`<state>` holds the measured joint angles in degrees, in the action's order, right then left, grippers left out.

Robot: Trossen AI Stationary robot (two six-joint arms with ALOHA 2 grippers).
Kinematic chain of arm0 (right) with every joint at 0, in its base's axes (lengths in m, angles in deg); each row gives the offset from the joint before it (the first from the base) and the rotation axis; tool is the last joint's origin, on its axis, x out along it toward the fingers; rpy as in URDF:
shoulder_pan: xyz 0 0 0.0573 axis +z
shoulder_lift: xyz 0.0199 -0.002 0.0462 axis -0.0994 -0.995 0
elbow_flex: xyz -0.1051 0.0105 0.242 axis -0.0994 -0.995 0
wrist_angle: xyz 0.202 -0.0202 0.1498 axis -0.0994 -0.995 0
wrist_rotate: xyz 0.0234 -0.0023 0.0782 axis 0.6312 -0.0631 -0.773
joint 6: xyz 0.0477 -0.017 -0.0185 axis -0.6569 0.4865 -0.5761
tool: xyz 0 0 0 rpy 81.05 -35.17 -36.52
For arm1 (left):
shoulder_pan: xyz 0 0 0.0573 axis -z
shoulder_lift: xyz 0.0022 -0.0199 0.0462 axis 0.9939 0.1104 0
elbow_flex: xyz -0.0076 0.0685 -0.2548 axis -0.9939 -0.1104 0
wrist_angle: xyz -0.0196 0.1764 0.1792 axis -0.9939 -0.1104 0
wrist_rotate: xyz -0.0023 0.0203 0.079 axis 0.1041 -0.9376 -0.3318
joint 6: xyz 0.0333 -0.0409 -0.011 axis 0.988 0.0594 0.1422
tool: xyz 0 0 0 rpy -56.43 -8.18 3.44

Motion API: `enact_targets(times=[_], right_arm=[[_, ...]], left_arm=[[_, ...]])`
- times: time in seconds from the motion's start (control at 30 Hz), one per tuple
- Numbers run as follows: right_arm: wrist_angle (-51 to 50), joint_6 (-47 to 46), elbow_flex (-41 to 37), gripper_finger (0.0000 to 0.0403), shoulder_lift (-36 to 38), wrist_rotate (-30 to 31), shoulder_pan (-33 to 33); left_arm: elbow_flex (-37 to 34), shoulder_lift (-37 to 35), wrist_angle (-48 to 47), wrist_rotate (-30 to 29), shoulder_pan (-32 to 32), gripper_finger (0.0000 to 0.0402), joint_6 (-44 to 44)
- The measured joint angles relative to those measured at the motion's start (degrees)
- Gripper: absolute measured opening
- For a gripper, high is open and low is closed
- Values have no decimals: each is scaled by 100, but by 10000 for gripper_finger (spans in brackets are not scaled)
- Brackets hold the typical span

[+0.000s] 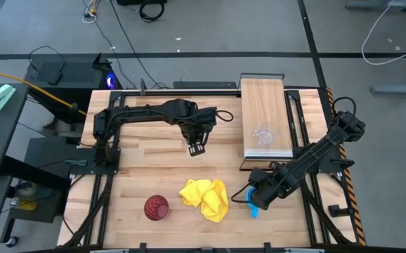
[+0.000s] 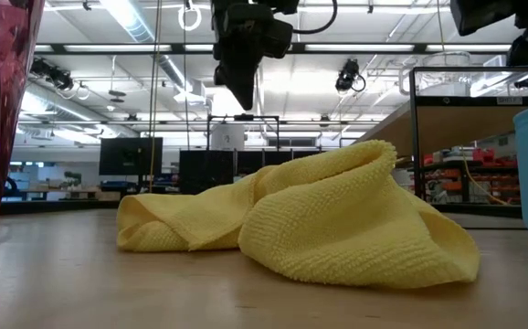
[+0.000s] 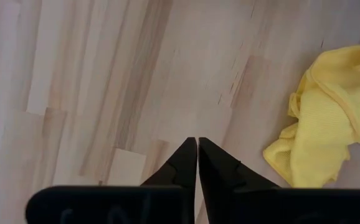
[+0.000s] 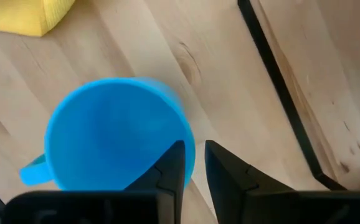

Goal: Stack small to large cups/mugs on shelf
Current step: Put the blue mug on the shelf

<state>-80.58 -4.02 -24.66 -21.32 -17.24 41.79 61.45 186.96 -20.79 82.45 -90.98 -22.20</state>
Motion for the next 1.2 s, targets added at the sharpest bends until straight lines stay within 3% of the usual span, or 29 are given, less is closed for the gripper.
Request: enact_targets(times=[0.3, 0.5, 0.83, 1.07, 1.2], right_arm=[[139, 400, -81, 50, 2, -85, -8], [434, 569, -399, 44, 2, -476, -7], [447, 569, -411, 41, 4, -463, -67], [458, 293, -409, 9, 9, -467, -74], [501, -20, -409, 11, 9, -471, -71]], left_arm=[[1, 0, -4, 2, -1, 14, 138], [1, 0, -4, 2, -1, 20, 138], [-1, 0, 41, 5, -71, 15, 134], [-1, 0, 78, 4, -154, 17, 123], [-1, 0, 171, -1, -194, 24, 144]])
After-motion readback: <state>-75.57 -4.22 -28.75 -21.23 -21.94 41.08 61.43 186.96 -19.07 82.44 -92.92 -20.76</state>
